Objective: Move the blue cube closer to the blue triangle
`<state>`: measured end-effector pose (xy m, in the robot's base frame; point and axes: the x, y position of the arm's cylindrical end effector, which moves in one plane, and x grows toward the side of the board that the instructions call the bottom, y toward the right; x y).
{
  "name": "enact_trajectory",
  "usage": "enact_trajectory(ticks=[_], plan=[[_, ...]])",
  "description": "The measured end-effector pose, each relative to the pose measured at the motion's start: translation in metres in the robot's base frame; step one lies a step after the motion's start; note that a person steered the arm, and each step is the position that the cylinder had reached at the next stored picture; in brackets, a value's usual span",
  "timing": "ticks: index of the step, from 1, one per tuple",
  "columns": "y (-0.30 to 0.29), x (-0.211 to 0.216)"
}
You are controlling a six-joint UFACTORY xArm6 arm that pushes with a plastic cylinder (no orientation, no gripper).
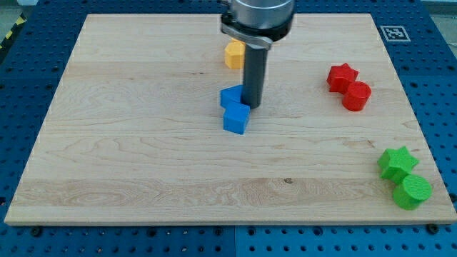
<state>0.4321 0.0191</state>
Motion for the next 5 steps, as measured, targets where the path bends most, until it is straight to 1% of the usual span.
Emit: enact_trajectory(ticks=[1,2,3,4,5], plan=[[-0.042,0.000],[-0.072,0.000],[-0.072,0.000],[-0.051,-0.001],[-0.009,-0.001]])
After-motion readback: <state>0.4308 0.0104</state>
